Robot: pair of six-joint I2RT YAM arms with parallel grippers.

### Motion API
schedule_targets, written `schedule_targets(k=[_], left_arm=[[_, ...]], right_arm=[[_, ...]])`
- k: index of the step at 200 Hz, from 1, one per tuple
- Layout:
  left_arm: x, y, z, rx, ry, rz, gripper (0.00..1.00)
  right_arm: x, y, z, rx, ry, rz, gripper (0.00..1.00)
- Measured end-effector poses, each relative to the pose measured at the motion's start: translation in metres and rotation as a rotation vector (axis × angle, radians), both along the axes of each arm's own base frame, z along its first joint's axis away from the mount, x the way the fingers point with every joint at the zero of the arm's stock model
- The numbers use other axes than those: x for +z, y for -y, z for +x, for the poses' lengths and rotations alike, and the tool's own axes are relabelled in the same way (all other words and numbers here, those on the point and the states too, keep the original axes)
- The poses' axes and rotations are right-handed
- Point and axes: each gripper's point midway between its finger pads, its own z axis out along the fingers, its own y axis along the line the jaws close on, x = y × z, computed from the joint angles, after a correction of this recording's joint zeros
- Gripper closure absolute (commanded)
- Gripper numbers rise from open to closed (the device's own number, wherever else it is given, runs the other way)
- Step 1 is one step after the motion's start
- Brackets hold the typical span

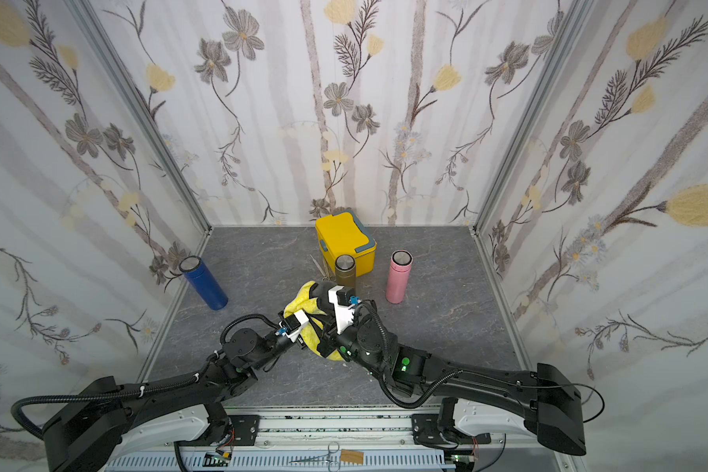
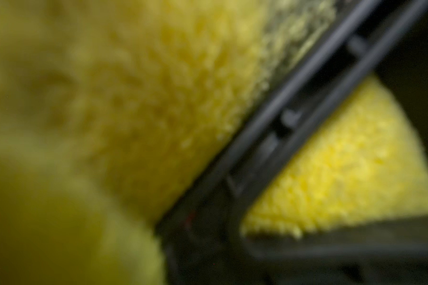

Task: Wipe the surface of the thermos
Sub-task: Wipe the dirt from the surface of the thermos.

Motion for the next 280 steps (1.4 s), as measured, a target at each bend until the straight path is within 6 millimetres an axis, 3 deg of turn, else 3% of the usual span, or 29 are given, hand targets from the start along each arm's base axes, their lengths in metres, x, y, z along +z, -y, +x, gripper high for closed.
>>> schedule_targets(k=[26,66,93,146,174,191,210,232,253,280], left_arm=[[0.000,-0.001,0.001,0.004,-0.002,0.000,1.00],[0.001,-0.002,0.002,0.013,-0.005,-0.004,1.00],[0.001,0.001,-0.002,-0.014,-0.005,-0.003,1.00],[-0.011,0.005,-0.002,-0.026,-0.034,0.055,1.00],[-0.009,-0.009,0.011,0.074,-0.084,-0.011,1.00],[0.006,-0.027,0.022,0.171,-0.112,-0.116,1.00],[0.052,-0.049,0.024,0.220,-0.102,-0.324,1.00],[0.095,-0.072,0.021,0.228,-0.134,-0.530,1.00],[0.116,-0.093,0.022,0.255,-0.218,-0.680,1.00],[0.129,-0.122,0.023,0.305,-0.335,-0.854,1.00]], right_arm=[[-0.005,0.011,0.013,-0.036,-0.015,0.011,1.00],[-0.004,-0.011,-0.005,0.008,0.005,0.001,1.00],[0.000,-0.014,-0.005,0.014,0.007,-0.011,1.00],[-0.009,0.009,0.024,-0.062,-0.036,-0.002,1.00],[-0.020,0.026,0.033,-0.142,-0.053,-0.002,1.00],[-0.037,0.042,0.037,-0.195,-0.076,-0.036,1.00],[-0.078,0.056,0.038,-0.226,-0.131,-0.140,1.00],[-0.100,0.062,0.037,-0.235,-0.154,-0.179,1.00],[-0.122,0.054,0.031,-0.199,-0.171,-0.201,1.00],[-0.148,0.027,0.013,-0.106,-0.184,-0.241,1.00]])
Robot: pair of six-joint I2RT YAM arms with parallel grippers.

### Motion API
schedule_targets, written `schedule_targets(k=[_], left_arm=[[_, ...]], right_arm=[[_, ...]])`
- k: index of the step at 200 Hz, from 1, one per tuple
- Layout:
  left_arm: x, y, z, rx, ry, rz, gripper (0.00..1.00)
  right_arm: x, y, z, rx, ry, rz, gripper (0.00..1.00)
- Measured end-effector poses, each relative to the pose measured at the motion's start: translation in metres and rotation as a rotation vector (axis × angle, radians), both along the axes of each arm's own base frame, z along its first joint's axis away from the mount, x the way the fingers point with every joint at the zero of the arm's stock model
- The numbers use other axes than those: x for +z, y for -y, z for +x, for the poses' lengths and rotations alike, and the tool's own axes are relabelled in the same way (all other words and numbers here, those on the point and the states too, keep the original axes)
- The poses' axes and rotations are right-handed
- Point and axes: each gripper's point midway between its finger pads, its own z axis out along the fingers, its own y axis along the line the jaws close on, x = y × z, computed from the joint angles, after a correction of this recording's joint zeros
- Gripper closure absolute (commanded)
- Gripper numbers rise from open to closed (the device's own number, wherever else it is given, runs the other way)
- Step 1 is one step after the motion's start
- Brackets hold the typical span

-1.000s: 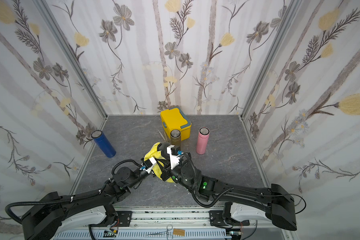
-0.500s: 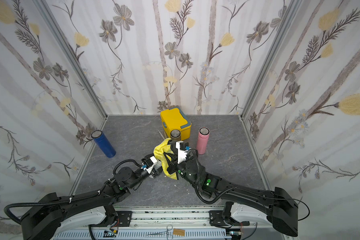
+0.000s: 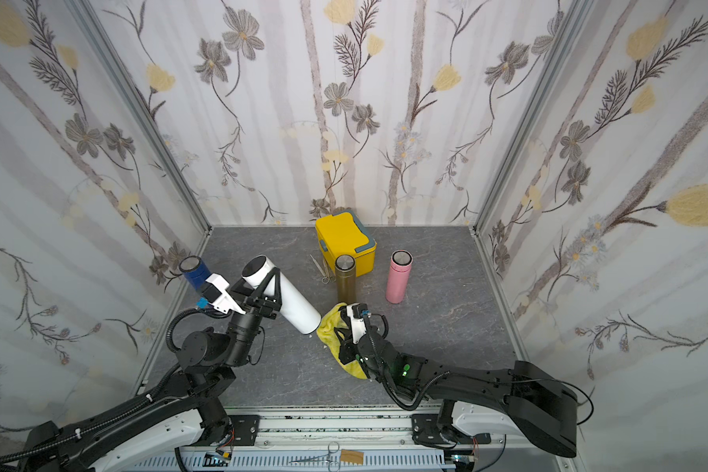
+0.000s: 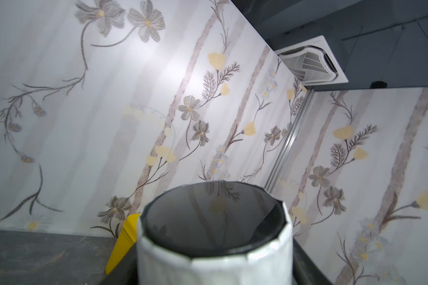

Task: Wipe the surface of the thermos
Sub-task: Wipe the dirt from the surface of the thermos.

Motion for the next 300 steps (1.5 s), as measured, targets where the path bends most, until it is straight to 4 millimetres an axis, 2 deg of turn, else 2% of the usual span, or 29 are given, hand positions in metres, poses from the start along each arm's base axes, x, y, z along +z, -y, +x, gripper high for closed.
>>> schedule_targets(k=[23,51,103,129,169,187,208,228,249,270,300], left_arm=[[-0.004,-0.011,-0.003,-0.012,-0.049,-0.088,1.00],[-0.014,-0.012,-0.003,-0.040,-0.091,-0.134,1.00],[-0.019,-0.014,-0.002,-0.054,-0.127,-0.191,1.00],[-0.020,-0.014,-0.002,-0.058,-0.132,-0.201,1.00],[-0.025,-0.017,-0.002,-0.048,-0.132,-0.209,1.00],[-0.035,-0.019,-0.004,-0.035,-0.101,-0.189,1.00],[-0.044,-0.025,-0.010,-0.016,-0.042,-0.179,1.00],[-0.043,-0.030,-0.013,0.009,0.001,-0.168,1.00],[-0.034,-0.038,-0.018,0.038,0.055,-0.184,1.00],[-0.032,-0.047,-0.024,0.062,0.113,-0.209,1.00],[-0.027,-0.050,-0.027,0.082,0.152,-0.210,1.00]], right_arm=[[-0.011,-0.025,-0.012,0.066,-0.012,-0.006,1.00],[-0.012,-0.040,-0.013,0.098,-0.012,0.020,1.00],[0.007,-0.059,-0.022,0.159,0.002,0.115,1.00],[0.014,-0.056,-0.025,0.174,0.013,0.154,1.00],[0.026,-0.031,-0.011,0.104,0.022,0.217,1.00],[0.030,-0.036,-0.020,0.143,0.021,0.232,1.00],[0.019,-0.046,-0.030,0.186,-0.007,0.217,1.00],[0.014,-0.056,-0.041,0.239,-0.036,0.224,1.00],[0.028,-0.063,-0.052,0.299,-0.040,0.269,1.00],[0.044,-0.062,-0.057,0.325,-0.028,0.307,1.00],[0.050,-0.058,-0.057,0.322,-0.024,0.326,1.00]])
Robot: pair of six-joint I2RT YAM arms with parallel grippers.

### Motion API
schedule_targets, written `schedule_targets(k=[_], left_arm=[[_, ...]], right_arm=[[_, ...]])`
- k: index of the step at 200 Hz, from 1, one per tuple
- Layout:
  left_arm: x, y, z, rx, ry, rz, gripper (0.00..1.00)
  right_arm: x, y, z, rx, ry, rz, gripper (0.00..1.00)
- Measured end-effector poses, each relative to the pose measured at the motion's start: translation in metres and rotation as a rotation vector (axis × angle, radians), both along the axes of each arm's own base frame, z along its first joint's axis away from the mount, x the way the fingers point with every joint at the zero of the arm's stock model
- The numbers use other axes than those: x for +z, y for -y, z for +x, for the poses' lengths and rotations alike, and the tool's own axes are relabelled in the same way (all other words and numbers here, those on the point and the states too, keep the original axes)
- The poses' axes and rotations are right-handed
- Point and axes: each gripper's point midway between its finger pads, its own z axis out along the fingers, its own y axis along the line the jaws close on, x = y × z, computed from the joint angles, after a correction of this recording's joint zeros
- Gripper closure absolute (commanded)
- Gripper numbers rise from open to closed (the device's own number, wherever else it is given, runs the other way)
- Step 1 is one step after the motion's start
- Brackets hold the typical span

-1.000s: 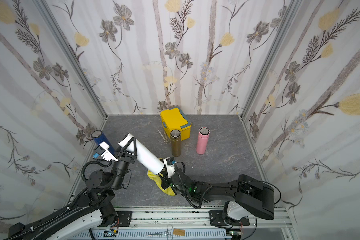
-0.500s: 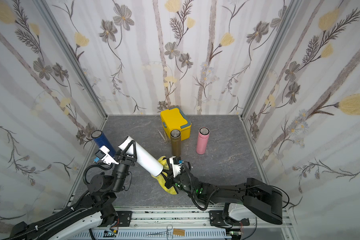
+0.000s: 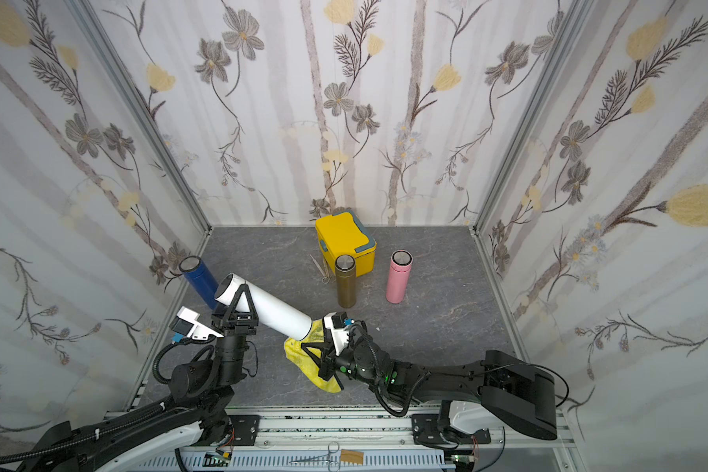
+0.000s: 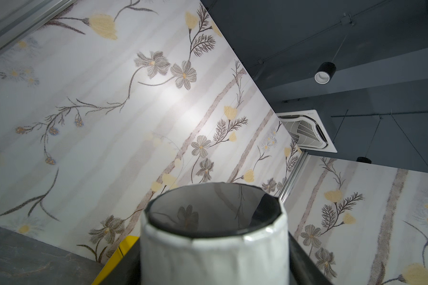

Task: Wipe the surface of the thermos
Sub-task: Wipe the dirt from the surface of the thermos.

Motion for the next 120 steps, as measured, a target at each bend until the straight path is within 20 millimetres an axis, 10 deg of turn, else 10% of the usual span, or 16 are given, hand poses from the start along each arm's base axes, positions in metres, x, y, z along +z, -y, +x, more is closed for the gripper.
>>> schedule_targets(k=[120], left_arm=[[0.020,0.023,-0.006,-0.128,0.043,0.030,1.00]], right_arm=[[0.003,-0.006,0.002,-0.005,0.014,0.001,1.00]])
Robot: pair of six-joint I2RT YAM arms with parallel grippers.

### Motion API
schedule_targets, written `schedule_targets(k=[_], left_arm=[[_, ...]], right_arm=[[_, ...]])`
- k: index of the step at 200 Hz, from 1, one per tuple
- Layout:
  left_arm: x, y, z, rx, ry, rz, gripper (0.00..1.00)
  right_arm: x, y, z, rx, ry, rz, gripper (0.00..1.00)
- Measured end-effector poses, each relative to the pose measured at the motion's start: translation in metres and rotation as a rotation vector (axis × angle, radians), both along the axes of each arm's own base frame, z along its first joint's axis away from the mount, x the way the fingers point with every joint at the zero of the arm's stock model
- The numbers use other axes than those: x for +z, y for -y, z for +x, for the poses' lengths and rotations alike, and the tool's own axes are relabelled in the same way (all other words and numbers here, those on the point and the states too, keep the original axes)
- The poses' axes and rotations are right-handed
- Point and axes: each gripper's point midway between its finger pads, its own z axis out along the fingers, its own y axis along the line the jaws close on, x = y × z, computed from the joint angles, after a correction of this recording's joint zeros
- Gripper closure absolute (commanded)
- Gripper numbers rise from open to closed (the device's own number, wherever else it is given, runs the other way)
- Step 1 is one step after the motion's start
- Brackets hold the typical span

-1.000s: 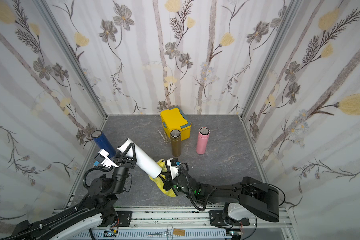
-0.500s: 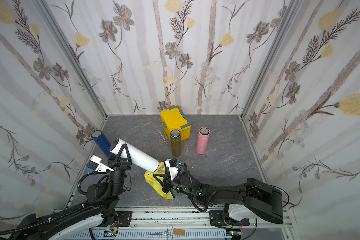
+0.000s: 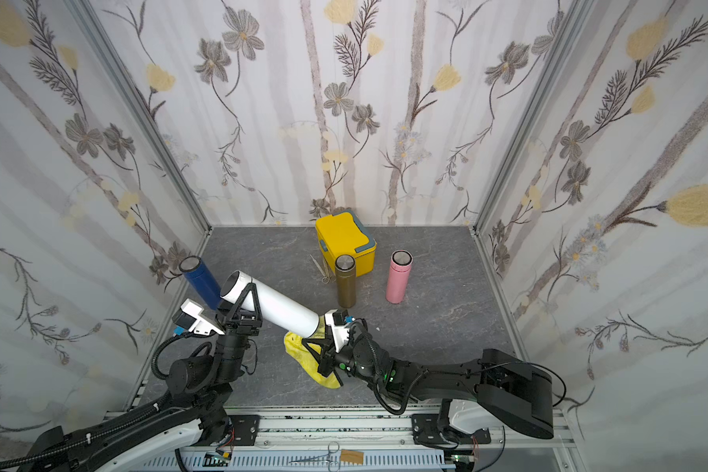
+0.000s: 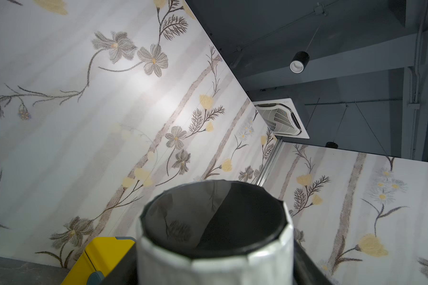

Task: Wipe the surface of the thermos
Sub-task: Wipe the dirt from the surface of the thermos.

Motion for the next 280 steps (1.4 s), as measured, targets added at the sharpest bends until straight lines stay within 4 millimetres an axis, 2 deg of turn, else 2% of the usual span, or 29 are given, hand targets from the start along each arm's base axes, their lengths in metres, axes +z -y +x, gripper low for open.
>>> schedule_targets(k=[18,57,71,93,112,134,157,171,193,225,248,266,280], left_arm=[[-0.002,0.002,0.003,0.008,-0.006,0.010,1.00],[-0.005,0.006,0.009,0.026,-0.025,0.032,1.00],[-0.005,0.007,0.010,0.033,-0.025,0.045,1.00],[-0.004,0.009,0.011,0.041,-0.022,0.059,1.00],[-0.002,0.012,0.012,0.036,-0.023,0.069,1.00],[0.004,0.017,0.017,0.040,-0.036,0.080,1.00],[0.001,0.017,0.033,0.127,-0.093,0.118,1.00],[-0.013,0.017,0.048,0.212,-0.144,0.195,1.00],[-0.050,0.023,0.074,0.328,-0.236,0.371,1.00],[-0.089,0.022,0.108,0.436,-0.307,0.515,1.00],[-0.112,0.032,0.135,0.456,-0.327,0.589,1.00],[-0.133,0.039,0.151,0.478,-0.330,0.657,1.00],[-0.152,0.043,0.167,0.501,-0.338,0.715,1.00]], right_arm=[[-0.001,-0.002,-0.007,0.016,0.004,-0.012,1.00],[0.004,0.018,-0.003,-0.035,0.027,0.002,1.00],[0.002,0.015,-0.002,-0.040,0.026,-0.011,1.00],[-0.004,-0.002,-0.004,-0.025,0.017,-0.049,1.00],[-0.004,-0.004,-0.004,-0.030,0.021,-0.061,1.00],[0.005,0.008,-0.003,-0.056,0.036,-0.045,1.00],[0.019,0.027,0.005,-0.128,0.045,-0.037,1.00],[0.030,0.038,0.010,-0.179,0.049,-0.026,1.00],[0.056,0.049,0.017,-0.241,0.052,-0.002,1.00],[0.116,0.067,0.025,-0.323,0.075,0.072,1.00],[0.155,0.078,0.030,-0.373,0.113,0.122,1.00],[0.169,0.081,0.029,-0.379,0.137,0.128,1.00],[0.172,0.083,0.030,-0.387,0.147,0.121,1.00]])
